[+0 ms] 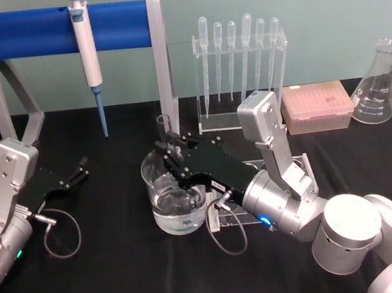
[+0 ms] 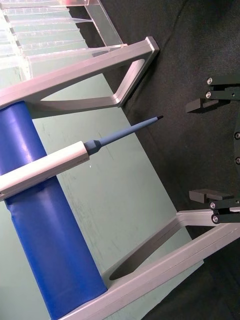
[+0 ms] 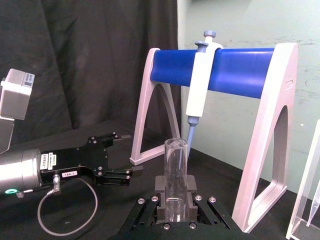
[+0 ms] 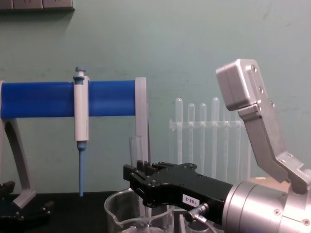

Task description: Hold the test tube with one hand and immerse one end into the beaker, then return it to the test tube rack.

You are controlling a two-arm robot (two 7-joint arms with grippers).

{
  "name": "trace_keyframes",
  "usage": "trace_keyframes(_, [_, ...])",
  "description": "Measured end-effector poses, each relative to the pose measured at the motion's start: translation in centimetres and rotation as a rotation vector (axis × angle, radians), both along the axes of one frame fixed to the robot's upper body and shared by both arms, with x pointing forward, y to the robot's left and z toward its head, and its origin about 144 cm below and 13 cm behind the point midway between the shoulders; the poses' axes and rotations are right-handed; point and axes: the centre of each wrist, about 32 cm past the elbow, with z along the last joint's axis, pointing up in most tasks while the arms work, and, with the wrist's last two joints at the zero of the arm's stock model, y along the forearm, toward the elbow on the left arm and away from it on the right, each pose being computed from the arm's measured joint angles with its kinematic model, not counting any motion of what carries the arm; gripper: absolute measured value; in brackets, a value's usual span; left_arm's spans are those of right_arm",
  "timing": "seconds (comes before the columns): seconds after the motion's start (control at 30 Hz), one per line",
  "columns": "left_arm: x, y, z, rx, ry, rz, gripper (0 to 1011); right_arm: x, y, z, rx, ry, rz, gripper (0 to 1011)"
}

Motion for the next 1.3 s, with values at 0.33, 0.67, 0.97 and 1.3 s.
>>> trace_keyframes(0.33, [0.00,0.00,0.00,0.000,0.000,0.000,1000,0.00,0.00,0.00,0.000,0.000,0.000,226])
trace_keyframes(0.67, [0.00,0.00,0.00,0.000,0.000,0.000,1000,0.00,0.00,0.00,0.000,0.000,0.000,226])
trace_keyframes(0.97, [0.00,0.00,0.00,0.000,0.000,0.000,1000,0.00,0.00,0.00,0.000,0.000,0.000,226])
trace_keyframes(1.3, [0.00,0.00,0.00,0.000,0.000,0.000,1000,0.00,0.00,0.00,0.000,0.000,0.000,226])
